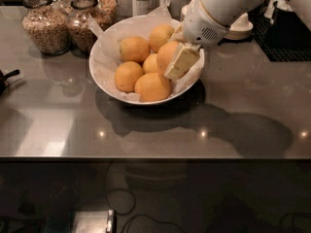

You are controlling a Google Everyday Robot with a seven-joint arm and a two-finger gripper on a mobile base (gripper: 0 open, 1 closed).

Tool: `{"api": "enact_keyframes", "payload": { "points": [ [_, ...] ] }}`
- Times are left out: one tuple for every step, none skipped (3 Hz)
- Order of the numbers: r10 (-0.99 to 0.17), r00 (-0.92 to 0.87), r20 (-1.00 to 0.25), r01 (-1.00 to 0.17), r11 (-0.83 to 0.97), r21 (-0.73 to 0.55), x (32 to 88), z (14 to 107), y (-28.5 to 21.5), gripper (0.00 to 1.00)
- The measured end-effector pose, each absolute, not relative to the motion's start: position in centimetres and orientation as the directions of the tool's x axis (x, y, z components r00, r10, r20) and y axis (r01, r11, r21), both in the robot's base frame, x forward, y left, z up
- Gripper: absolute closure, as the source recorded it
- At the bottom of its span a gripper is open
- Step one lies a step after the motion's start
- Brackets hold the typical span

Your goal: Pick orange from white bowl

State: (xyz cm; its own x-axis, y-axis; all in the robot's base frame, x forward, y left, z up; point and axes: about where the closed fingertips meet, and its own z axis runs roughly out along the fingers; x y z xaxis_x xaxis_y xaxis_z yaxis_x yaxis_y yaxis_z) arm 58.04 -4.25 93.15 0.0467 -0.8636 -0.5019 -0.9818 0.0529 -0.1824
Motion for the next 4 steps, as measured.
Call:
{"api": "enact_keyframes", "payload": {
  "points": [
    [-0.802,0.164,-0.575,-0.958,0.008,-0.285,55.1,97.3,-3.9,1.00],
    [-0.702,0.292,-0.650,-0.930,-0.049,-0.364,52.2,101.0,-4.4,1.00],
    [-0.520,0.430,-0.738,-0.896,-0.147,-0.419,49.5,103.0,-4.5,1.00],
    [-0.361,0.575,-0.735,-0.818,-0.232,-0.526,46.1,104.8,-4.2,1.00]
  ]
}}
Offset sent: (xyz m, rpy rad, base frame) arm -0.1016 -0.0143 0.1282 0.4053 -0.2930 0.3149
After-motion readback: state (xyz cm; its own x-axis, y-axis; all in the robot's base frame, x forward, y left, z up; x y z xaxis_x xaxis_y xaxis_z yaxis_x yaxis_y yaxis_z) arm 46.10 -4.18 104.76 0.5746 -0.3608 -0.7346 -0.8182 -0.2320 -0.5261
